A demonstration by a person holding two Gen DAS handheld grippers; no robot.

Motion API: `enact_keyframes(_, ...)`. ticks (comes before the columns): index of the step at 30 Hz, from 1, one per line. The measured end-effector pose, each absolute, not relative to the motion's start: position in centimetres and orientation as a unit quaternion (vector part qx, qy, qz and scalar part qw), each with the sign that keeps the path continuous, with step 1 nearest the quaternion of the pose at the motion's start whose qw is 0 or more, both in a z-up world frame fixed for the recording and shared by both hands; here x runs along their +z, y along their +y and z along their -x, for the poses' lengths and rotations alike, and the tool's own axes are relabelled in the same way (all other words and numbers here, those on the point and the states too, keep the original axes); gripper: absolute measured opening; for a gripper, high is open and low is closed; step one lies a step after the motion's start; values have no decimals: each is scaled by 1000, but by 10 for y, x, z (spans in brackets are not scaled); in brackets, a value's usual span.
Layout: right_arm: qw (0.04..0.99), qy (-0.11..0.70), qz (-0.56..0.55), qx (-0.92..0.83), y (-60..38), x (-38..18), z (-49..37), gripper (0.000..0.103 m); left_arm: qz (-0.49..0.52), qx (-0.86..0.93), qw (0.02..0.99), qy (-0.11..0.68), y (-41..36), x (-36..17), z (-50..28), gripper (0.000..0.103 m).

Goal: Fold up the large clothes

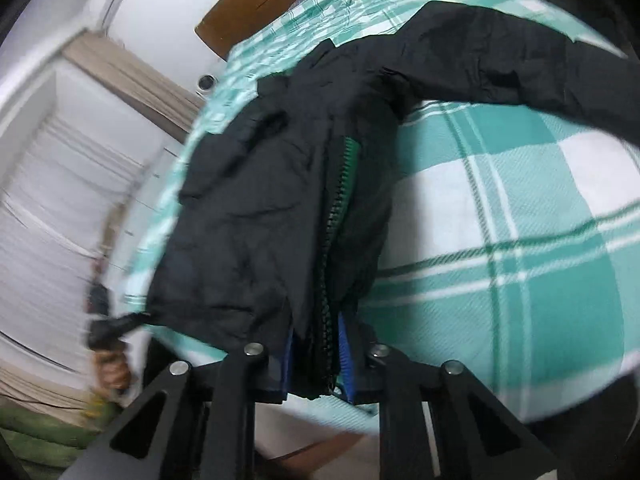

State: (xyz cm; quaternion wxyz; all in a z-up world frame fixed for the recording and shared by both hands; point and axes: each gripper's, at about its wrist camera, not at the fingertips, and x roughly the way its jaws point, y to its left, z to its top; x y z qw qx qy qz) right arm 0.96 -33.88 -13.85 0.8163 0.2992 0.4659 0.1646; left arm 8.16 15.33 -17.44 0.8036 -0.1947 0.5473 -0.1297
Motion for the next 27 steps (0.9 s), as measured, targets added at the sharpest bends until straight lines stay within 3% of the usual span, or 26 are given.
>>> enact_keyframes(6, 749, 554, -351, 96, -333, -225, -14, 18, 112, -90, 800, 583, 130, -198, -80, 20)
enact_keyframes(10, 767, 551, -319, 80, -322, -227, -22, 19, 42, -75, 814, 574, 114, -192, -75, 25)
enact_keyframes(15, 793, 549, -260, 48, -314, -213, -26, 50, 46, -54, 820, 568, 121, -179, -64, 56)
enact_keyframes(21, 844, 508, -171, -4, -315, -174, -4, 56, 58, -47, 854, 515, 137, -126, -33, 82)
enact_keyframes(27, 893, 438, -103, -26, -297, -138, -6, 57, -15, -80, 886, 456, 88, -75, -56, 86)
